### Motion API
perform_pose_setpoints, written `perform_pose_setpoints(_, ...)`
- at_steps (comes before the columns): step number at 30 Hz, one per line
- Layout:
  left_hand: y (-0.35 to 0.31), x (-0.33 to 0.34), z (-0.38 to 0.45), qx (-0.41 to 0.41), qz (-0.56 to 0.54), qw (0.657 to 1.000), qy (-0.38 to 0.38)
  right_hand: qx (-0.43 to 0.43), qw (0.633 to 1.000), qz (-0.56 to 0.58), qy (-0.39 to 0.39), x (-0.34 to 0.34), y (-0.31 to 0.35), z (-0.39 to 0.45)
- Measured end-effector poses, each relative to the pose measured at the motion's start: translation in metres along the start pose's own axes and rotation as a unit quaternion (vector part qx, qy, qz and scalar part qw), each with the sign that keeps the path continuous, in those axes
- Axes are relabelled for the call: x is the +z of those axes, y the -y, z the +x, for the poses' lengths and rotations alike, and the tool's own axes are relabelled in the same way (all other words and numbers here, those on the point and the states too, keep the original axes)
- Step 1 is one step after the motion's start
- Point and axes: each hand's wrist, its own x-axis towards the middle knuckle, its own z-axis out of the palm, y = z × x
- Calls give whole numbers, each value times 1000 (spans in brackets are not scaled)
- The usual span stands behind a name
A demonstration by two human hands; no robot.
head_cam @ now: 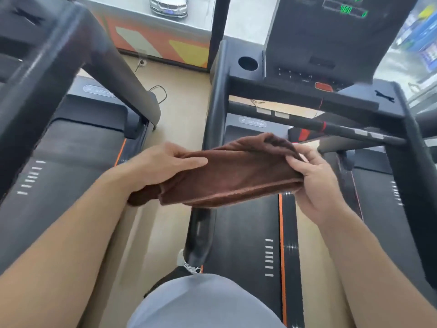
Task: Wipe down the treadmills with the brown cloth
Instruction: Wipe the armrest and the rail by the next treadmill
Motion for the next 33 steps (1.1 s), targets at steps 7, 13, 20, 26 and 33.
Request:
perform_pose_setpoints(7, 65, 21, 47, -133, 93, 977, -141, 125, 905, -406, -20, 4, -103, 46)
perform_pose_setpoints(13, 74, 112, 65, -180, -129, 968, -118, 207, 942, -242, 108, 82, -149, 49)
perform_pose_setpoints(20, 68, 119, 114, -131, -147, 962, -189, 156, 969, -189, 31, 114, -152, 85)
perform_pose_setpoints(26, 32, 73, 217, -110, -105, 967, -202, 219, 963, -157, 4, 129, -119, 195)
perform_pose_setpoints(33, 8, 28, 318, -81, -108, 967, -216, 285, 944, -160, -41, 151, -98, 304)
